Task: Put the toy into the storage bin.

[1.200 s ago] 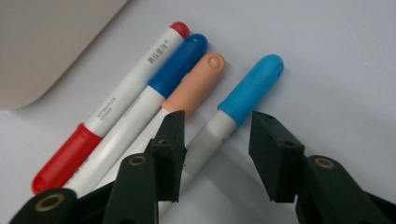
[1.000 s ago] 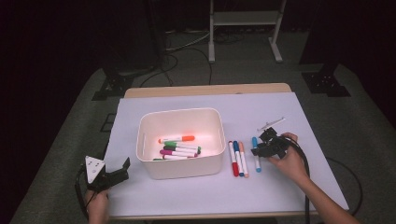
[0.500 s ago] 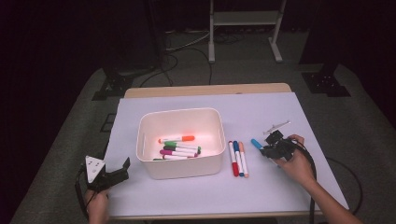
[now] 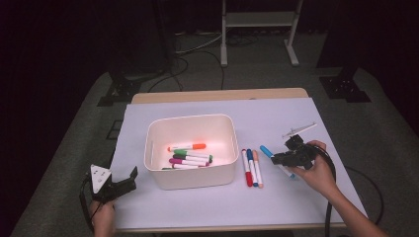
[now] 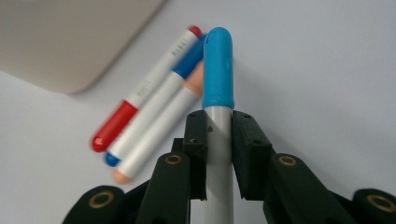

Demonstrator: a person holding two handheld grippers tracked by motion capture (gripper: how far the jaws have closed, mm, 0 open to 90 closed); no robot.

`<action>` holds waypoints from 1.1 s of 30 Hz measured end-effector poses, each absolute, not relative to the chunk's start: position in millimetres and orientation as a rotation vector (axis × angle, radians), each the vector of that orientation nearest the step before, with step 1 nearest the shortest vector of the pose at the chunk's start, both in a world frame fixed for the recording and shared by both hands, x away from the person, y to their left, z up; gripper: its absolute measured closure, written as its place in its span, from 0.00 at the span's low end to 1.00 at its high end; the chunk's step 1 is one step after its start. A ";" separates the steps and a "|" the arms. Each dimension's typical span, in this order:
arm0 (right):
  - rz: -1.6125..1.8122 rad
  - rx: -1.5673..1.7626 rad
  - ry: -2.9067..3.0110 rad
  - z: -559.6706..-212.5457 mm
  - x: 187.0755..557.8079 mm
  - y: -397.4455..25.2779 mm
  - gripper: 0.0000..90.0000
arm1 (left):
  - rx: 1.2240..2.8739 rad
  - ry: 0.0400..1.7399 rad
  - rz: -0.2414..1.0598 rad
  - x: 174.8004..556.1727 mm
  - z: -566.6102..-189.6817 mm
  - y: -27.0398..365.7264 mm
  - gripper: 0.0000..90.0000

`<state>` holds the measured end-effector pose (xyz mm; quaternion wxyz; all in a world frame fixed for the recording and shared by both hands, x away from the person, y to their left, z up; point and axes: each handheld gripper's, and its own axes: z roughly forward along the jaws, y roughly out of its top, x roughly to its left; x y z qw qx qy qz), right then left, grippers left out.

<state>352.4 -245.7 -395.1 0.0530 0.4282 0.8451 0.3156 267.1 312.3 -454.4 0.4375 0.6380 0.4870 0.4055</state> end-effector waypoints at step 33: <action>1.221 0.948 2.752 -286.4 342.0 -175.1 0.84 | 1.582 1.213 1.003 266.6 -454.2 312.6 0.00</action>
